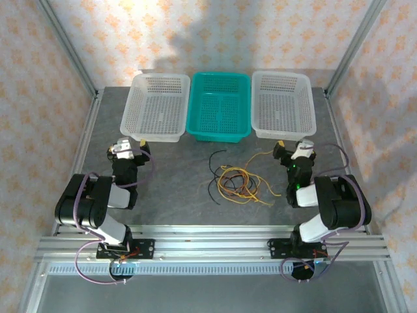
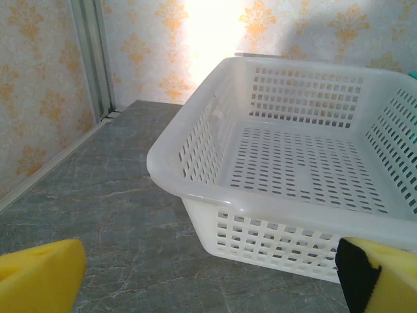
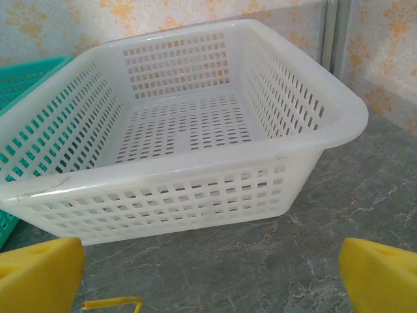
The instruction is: Untangle the cables
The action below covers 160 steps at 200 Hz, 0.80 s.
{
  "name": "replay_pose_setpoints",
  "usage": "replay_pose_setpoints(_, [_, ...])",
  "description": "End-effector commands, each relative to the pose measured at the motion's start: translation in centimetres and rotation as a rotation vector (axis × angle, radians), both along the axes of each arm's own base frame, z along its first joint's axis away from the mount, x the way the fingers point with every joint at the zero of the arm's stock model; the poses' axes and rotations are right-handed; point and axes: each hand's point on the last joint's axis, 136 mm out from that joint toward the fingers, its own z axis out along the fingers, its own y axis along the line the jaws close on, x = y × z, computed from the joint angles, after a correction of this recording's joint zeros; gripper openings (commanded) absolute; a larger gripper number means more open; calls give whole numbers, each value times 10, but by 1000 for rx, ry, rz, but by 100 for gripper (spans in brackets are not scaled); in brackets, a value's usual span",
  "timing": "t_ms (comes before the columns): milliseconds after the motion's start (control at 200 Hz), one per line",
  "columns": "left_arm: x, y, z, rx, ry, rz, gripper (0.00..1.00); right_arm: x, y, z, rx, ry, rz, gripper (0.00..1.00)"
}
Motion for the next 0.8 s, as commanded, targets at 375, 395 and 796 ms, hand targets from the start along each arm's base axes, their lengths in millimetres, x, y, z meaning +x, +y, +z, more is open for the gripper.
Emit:
replay_pose_setpoints(375, [3,-2,6,-12,-22,-13,100,6,-1,10,-5,-27,0,100])
replay_pose_setpoints(395, [3,-2,7,-11,-23,-13,100,6,-1,10,-5,-27,0,100])
replay_pose_setpoints(796, [2,-4,7,-3,-27,-28,100,6,-1,10,-5,-27,0,100])
